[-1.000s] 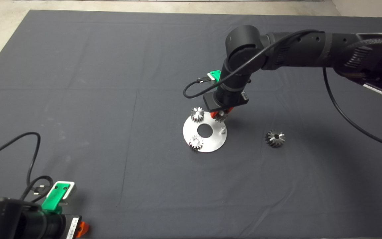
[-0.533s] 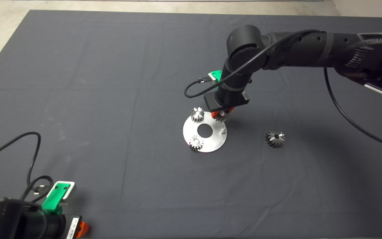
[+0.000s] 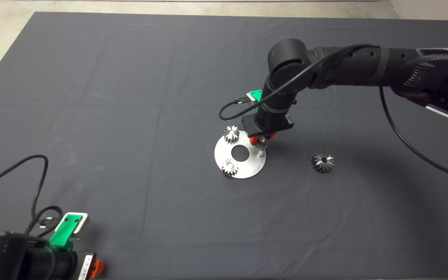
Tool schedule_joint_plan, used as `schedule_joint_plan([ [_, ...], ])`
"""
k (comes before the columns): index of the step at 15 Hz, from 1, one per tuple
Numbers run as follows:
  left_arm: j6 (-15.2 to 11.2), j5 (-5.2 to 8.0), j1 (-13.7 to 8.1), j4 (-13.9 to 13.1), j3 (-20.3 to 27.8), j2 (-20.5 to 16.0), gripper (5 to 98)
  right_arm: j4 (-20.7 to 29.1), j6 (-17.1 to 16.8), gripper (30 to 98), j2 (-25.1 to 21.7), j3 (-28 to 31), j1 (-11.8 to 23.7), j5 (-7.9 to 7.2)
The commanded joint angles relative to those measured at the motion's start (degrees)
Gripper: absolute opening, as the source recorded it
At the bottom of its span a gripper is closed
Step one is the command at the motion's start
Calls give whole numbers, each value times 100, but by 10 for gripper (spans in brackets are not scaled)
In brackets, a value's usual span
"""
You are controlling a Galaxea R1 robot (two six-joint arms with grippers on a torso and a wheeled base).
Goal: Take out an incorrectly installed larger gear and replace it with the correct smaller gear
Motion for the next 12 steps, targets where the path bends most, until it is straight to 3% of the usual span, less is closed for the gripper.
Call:
schedule_joint_plan([
  [1,-44,-100,191,105,-162,62,840,238,5,348,-19,13,25,-599],
  [12,-38,-91,191,114,-214,98,840,466,36,348,-89,198,163,-599],
])
